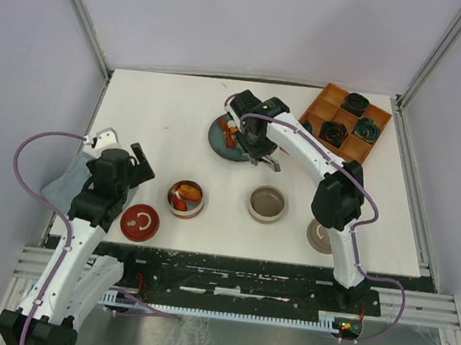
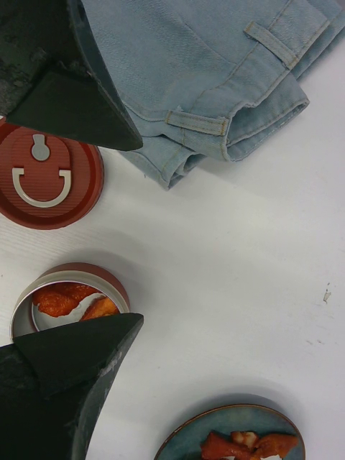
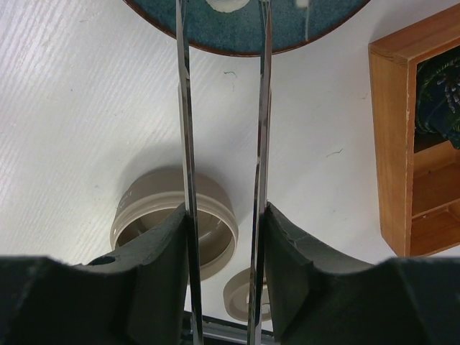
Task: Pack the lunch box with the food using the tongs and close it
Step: Pick up the fake food from the plate.
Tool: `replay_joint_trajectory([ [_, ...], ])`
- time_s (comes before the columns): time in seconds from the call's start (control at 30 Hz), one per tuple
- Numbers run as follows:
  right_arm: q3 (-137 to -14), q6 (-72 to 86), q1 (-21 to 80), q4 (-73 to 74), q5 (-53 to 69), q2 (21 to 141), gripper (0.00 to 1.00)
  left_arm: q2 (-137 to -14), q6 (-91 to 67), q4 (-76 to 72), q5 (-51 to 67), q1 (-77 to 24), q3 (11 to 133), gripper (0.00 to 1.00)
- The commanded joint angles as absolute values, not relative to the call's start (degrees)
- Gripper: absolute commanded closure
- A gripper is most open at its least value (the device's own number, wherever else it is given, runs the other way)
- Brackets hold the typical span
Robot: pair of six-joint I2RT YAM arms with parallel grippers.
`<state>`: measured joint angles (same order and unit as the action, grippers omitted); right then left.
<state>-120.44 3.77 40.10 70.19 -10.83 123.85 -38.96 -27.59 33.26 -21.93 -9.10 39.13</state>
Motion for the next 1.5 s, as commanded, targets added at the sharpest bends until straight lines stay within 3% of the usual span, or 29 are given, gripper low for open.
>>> replay_joint_trajectory([
  [0.0, -124.2, 3.1, 40.0, 70.9, -12.1, 124.7, 0.51, -38.6, -27.4, 30.8, -21.8, -8.9, 39.5, 0.0],
  [0.53, -121.5, 3.8, 40.0, 67.5, -10.5, 119.4, 0.64, -38.4, -27.4, 30.8, -21.9, -8.9, 39.4, 0.0],
  [1.23, -122.2, 6.2, 39.9, 66.4, -6.9, 112.3, 0.64, -38.3, -27.5, 30.8, -22.1, -8.9, 39.4, 0.0],
  [1.47, -119.6, 9.4, 40.9, 63.2, 1.5, 108.2, 0.65, -38.3, -27.5, 30.8, -22.2, -9.0, 39.4, 0.0],
])
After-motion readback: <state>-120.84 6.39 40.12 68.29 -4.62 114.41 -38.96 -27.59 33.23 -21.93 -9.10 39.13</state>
